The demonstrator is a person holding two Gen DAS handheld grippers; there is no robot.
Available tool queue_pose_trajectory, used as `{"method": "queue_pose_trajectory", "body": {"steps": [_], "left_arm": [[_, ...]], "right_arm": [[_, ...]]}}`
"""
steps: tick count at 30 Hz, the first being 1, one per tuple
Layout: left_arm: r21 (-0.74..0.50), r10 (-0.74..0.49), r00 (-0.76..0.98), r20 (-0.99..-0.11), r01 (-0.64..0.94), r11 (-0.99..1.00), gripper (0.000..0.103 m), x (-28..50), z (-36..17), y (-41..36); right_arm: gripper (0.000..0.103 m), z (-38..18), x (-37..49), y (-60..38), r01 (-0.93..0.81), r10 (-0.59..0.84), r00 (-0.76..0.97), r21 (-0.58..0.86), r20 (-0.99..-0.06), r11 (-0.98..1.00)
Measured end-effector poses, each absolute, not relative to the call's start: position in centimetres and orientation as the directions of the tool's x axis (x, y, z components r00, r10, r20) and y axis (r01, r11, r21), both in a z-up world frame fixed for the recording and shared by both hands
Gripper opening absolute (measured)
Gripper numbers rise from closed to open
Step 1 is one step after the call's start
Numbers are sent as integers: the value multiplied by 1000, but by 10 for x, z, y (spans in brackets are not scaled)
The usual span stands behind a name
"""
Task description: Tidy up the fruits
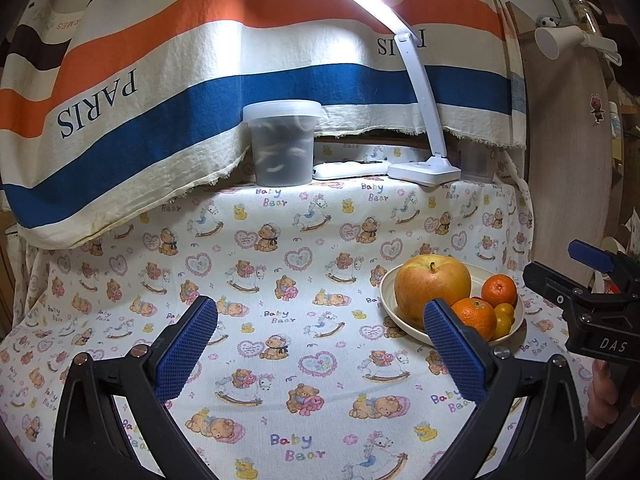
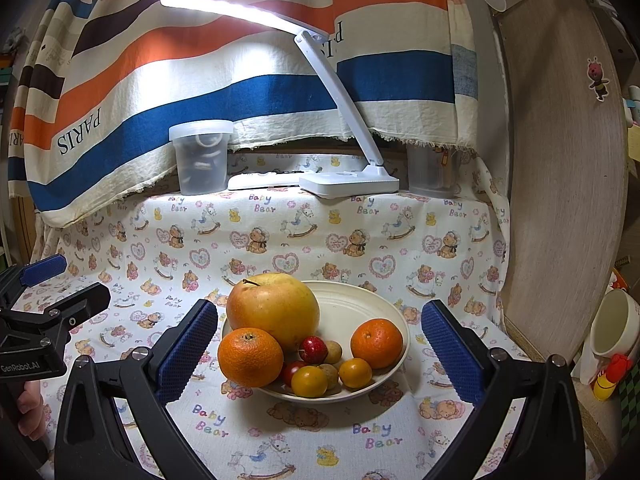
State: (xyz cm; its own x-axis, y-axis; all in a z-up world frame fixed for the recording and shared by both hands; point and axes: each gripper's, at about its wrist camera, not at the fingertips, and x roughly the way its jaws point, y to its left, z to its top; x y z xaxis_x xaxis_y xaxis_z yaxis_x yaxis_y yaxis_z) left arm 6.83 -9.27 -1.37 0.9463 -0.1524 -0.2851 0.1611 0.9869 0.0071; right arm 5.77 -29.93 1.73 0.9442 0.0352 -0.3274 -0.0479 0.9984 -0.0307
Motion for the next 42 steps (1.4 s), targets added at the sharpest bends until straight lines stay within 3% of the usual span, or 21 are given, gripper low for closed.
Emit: {"method": "queue_pose_trajectory", "body": {"steps": [42], "left_arm": [[9,-152,945,-290,162,987,102,70,-15,-90]], "right_arm": [[103,17,58,-299,-48,35,943,-31,-330,998]]}}
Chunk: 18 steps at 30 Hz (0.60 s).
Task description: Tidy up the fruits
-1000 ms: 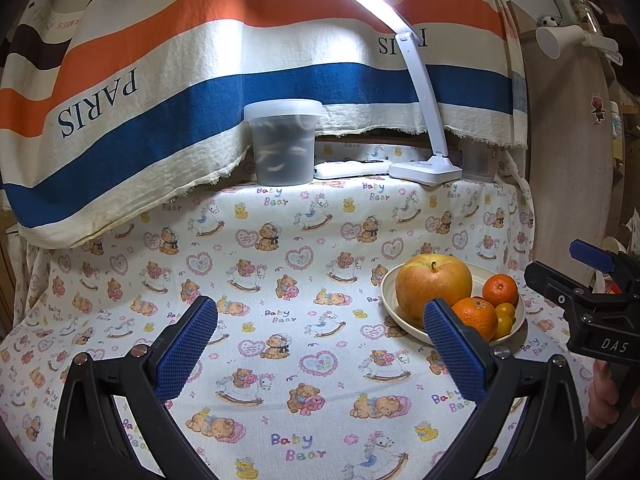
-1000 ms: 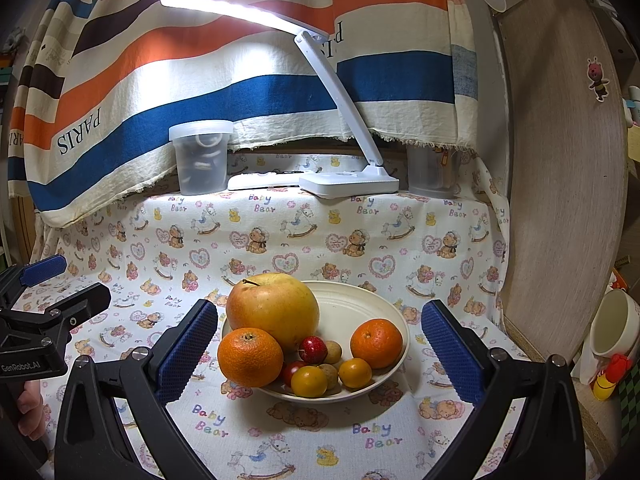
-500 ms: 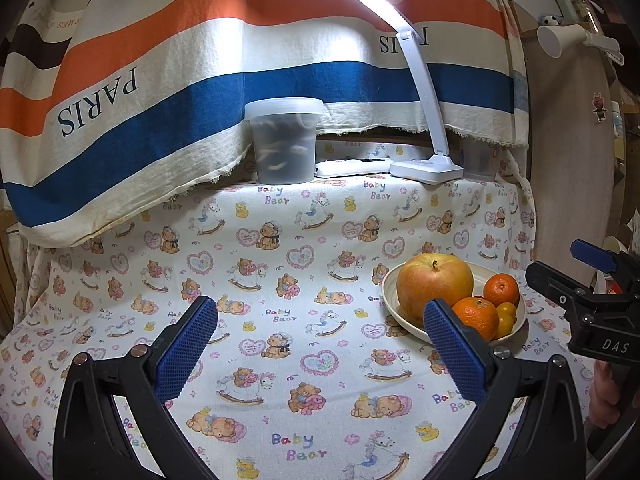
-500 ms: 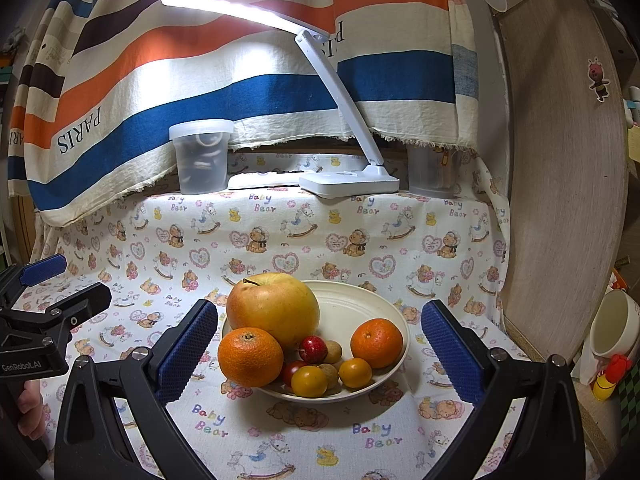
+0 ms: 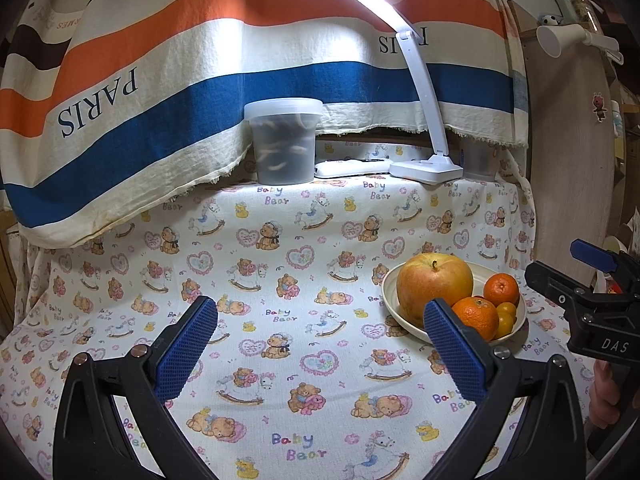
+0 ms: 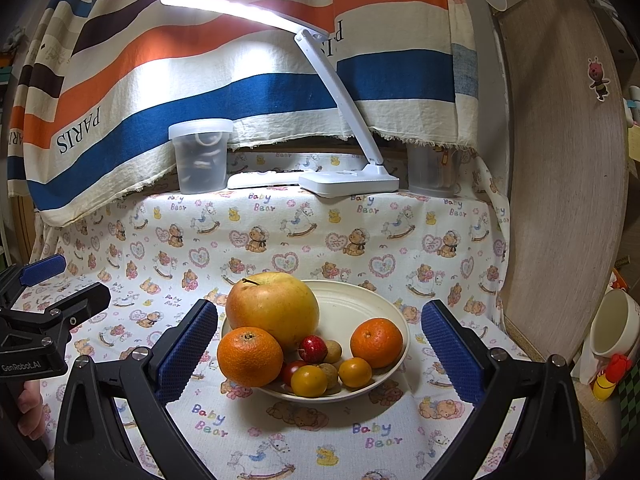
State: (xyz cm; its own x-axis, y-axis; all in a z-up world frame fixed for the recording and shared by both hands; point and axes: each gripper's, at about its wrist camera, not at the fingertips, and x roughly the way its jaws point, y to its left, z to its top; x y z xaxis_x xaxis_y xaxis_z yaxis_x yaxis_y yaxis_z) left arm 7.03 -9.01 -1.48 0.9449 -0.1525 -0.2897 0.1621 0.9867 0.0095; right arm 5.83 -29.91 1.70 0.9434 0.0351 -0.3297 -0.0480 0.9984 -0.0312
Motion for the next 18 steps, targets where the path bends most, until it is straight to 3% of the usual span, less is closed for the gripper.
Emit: {"method": "queue_pose_trajectory", "body": {"steps": [18], "left_arm": [[11,-154,944,-293,164,986,103,70,-15,-89]], "right_arm": [[103,17,58,-299,-49,36,943,-32,-330,998]]}}
